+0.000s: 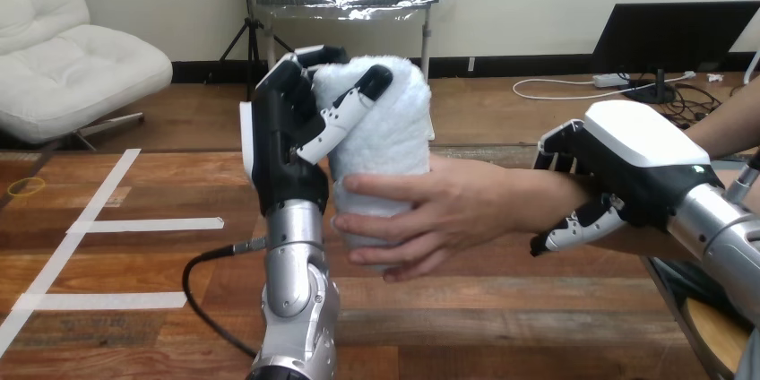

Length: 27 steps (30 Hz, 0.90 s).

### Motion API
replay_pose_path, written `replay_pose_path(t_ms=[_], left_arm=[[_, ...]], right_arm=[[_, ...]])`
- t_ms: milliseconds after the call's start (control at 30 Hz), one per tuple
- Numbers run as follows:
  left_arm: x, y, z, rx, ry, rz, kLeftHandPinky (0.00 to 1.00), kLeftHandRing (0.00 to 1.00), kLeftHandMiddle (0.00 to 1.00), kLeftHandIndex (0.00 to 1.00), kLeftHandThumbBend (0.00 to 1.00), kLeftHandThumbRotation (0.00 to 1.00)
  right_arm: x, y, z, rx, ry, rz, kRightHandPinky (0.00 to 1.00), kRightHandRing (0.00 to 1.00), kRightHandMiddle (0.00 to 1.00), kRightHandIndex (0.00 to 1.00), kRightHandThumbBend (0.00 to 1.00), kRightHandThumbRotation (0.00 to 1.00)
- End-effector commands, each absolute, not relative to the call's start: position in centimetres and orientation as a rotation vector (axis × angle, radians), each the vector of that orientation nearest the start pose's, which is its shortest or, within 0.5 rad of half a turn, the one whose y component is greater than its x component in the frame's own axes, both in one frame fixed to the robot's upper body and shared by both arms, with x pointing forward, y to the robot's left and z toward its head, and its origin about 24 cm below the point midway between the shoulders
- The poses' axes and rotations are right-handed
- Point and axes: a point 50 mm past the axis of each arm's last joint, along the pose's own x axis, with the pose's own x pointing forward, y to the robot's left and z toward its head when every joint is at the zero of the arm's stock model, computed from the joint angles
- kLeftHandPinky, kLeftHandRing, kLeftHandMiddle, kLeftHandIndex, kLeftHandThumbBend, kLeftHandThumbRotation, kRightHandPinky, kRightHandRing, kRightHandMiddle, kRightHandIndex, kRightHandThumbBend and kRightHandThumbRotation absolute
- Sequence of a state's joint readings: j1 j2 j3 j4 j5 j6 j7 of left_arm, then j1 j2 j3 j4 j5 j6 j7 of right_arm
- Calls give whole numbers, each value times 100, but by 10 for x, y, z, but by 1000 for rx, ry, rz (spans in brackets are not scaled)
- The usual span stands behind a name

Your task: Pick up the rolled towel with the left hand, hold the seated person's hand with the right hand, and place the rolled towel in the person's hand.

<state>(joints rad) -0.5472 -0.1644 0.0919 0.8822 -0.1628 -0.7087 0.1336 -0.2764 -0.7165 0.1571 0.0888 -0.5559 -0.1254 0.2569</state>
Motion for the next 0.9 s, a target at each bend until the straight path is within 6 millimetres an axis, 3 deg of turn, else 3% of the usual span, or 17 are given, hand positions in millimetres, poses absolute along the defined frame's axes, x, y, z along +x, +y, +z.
replay_pose_path(t_ms=[0, 500, 867], left_arm=[[345, 40, 114, -465, -439, -35, 28, 34, 40, 44, 65, 0], [339, 17, 103, -512, -352, -98, 30, 35, 41, 44, 65, 0], [335, 11, 105, -533, -361, -119, 29, 34, 39, 44, 67, 0]], right_arm=[[310, -213, 136, -1281, -165, 300, 31, 37, 44, 46, 82, 16], [312, -208, 140, -1265, -171, 293, 32, 37, 43, 46, 83, 15], [311, -207, 140, -1273, -175, 294, 34, 39, 45, 47, 83, 14]])
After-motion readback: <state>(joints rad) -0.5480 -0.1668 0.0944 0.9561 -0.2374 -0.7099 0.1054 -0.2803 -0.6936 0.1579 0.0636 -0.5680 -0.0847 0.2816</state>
